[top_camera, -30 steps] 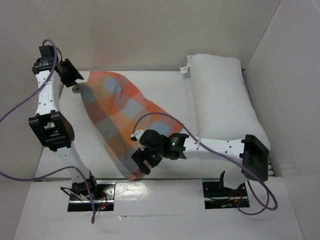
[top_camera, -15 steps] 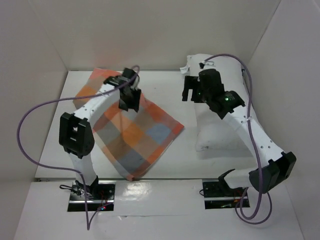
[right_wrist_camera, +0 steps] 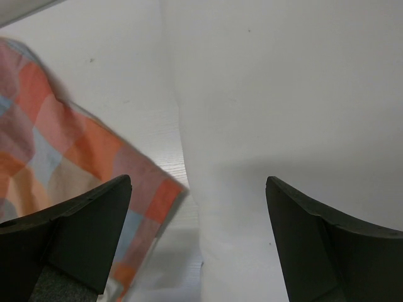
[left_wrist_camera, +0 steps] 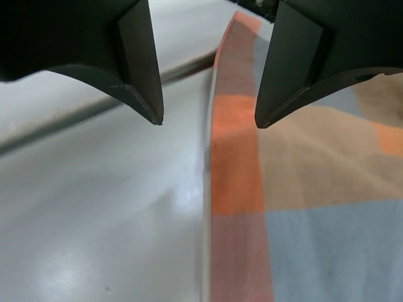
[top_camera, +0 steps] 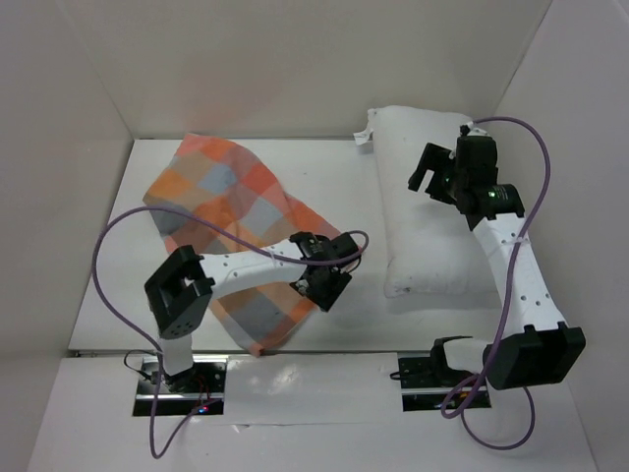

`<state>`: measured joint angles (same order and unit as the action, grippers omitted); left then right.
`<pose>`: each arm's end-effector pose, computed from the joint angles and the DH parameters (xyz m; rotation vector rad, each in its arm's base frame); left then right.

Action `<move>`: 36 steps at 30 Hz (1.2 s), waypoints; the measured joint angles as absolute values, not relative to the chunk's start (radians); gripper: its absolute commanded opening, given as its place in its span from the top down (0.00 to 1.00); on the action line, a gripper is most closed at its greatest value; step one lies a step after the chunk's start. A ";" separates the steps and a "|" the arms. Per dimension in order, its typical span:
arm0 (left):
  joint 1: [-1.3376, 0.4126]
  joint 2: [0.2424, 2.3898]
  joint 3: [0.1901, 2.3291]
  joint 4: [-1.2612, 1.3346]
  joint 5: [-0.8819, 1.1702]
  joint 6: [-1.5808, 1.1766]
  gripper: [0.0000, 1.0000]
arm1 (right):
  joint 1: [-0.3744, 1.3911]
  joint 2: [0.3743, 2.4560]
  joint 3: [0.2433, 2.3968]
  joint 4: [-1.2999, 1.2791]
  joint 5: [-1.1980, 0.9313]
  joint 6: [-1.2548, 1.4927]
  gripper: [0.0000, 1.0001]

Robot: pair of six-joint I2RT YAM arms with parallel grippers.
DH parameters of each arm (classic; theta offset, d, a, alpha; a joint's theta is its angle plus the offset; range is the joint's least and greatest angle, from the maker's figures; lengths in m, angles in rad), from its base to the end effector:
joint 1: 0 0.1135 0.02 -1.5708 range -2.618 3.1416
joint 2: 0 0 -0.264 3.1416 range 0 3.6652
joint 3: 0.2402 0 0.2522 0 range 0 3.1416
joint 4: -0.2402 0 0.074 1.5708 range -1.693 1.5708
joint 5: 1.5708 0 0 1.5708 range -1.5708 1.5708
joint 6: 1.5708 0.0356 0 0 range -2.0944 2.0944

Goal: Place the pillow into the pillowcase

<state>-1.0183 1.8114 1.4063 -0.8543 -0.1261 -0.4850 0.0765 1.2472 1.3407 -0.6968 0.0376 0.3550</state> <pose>0.1955 -0.3085 0.2244 0.7171 2.7314 -0.1724 0.2639 0.0189 0.3842 0.3240 2.1567 0.2052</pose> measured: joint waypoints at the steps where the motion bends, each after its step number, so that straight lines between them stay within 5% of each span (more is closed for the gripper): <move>1: -1.025 1.834 1.406 -0.844 -0.140 -0.497 0.28 | 0.074 1.245 1.340 -0.698 0.028 0.355 0.06; 7: -1.021 1.958 1.366 -0.782 -0.192 -0.530 0.45 | 0.057 1.241 1.334 -0.698 -0.008 0.350 0.06; 11: -1.019 1.962 1.369 -0.771 -0.226 -0.540 0.99 | 0.047 1.236 1.333 -0.698 -0.013 0.350 0.06; 19: -0.881 1.941 1.433 -0.801 -0.138 -0.491 1.00 | 0.038 1.274 1.356 -0.698 -0.040 0.317 0.04; 29: -0.451 1.897 1.849 -0.823 0.163 -0.424 1.00 | 0.131 1.724 1.601 -0.696 0.242 0.317 0.04; 31: -0.439 1.897 1.872 -0.830 0.205 -0.420 1.00 | 0.150 1.816 1.623 -0.699 0.300 0.324 0.37; 33: -0.429 1.901 1.875 -0.842 0.245 -0.420 1.00 | 0.164 1.879 1.637 -0.699 0.338 0.326 0.88; 34: -0.425 1.906 1.876 -0.850 0.268 -0.421 1.00 | 0.170 1.895 1.637 -0.699 0.345 0.336 1.00; 36: -0.411 1.921 1.876 -0.863 0.304 -0.421 1.00 | 0.178 1.892 1.636 -0.691 0.343 0.346 1.00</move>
<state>-0.4110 1.9209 1.8763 -0.8627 0.3038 -0.4210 0.1783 1.8923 1.6360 -0.6914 0.3431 0.3458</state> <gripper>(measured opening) 0.025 0.040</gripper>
